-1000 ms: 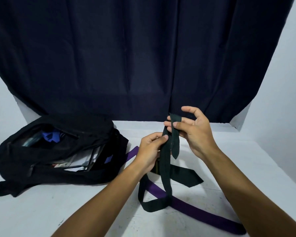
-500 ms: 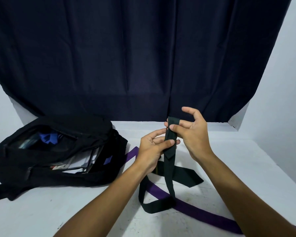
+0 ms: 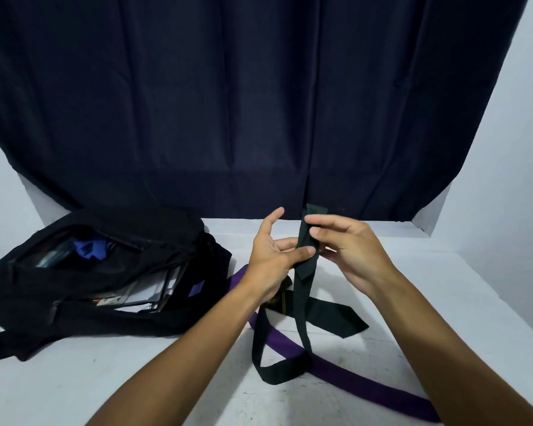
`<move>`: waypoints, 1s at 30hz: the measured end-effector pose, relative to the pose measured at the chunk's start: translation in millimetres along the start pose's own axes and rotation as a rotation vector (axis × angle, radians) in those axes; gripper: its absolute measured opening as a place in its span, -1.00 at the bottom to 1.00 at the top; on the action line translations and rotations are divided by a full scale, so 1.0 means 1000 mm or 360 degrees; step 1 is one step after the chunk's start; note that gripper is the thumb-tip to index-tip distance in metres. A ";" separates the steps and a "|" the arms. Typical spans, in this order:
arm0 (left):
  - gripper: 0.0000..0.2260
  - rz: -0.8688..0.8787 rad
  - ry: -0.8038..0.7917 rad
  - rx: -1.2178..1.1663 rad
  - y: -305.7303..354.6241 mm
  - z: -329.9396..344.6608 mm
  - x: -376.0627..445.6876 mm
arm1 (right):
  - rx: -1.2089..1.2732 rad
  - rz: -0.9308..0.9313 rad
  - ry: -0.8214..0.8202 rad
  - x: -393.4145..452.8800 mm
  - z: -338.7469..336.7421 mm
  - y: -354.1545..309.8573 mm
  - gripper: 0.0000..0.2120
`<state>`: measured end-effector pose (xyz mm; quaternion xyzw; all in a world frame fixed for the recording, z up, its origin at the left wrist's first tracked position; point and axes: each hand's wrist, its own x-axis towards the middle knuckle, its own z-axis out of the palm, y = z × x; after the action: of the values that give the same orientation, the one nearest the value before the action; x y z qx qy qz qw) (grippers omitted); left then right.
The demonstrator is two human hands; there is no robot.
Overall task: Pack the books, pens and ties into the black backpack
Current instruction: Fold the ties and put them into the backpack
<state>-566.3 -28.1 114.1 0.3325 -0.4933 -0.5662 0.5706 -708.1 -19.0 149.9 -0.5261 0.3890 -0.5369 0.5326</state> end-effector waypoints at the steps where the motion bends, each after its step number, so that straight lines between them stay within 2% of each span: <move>1: -0.22 -0.0004 -0.0012 0.0007 0.000 0.001 -0.001 | -0.0038 -0.0046 0.0071 0.003 0.002 -0.001 -0.80; 4: -0.17 -0.0008 -0.0045 0.0009 -0.001 0.003 -0.005 | -0.0145 -0.0167 0.0229 0.010 0.004 -0.003 -0.77; 10: -0.08 0.0002 -0.0116 -0.0012 0.001 -0.001 -0.006 | -0.0259 -0.0293 0.0141 0.011 0.006 -0.004 -0.72; 15: -0.07 -0.0105 -0.0047 0.0144 -0.004 -0.002 -0.007 | -0.0378 -0.0417 0.0175 0.013 0.006 -0.004 -0.73; 22: -0.03 -0.0138 -0.0100 0.0213 -0.005 -0.005 -0.010 | -0.0386 -0.0257 -0.0004 0.012 0.001 -0.004 -0.81; 24: -0.17 -0.0058 0.0076 0.0409 -0.009 -0.004 -0.012 | -0.0330 -0.0286 0.0057 0.013 0.001 -0.005 -0.80; 26: -0.57 0.0124 0.0383 0.0443 -0.016 -0.002 -0.017 | -0.0264 -0.0362 0.0156 0.017 0.000 -0.008 -0.79; 27: -0.76 0.0124 0.0453 0.0388 -0.020 0.000 -0.022 | -0.0235 -0.0402 0.0205 0.019 -0.001 -0.010 -0.79; 28: -0.80 0.0024 0.0436 0.0343 -0.023 0.002 -0.028 | -0.0200 -0.0432 0.0245 0.021 -0.001 -0.012 -0.78; 30: -0.59 -0.0466 0.0198 0.0254 -0.029 0.006 -0.037 | -0.0116 -0.0461 0.0265 0.022 0.000 -0.015 -0.78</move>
<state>-576.6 5.4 82.2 0.4794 -0.4467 -0.5806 0.4832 -707.8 -39.0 167.6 -0.5493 0.3711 -0.6354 0.3960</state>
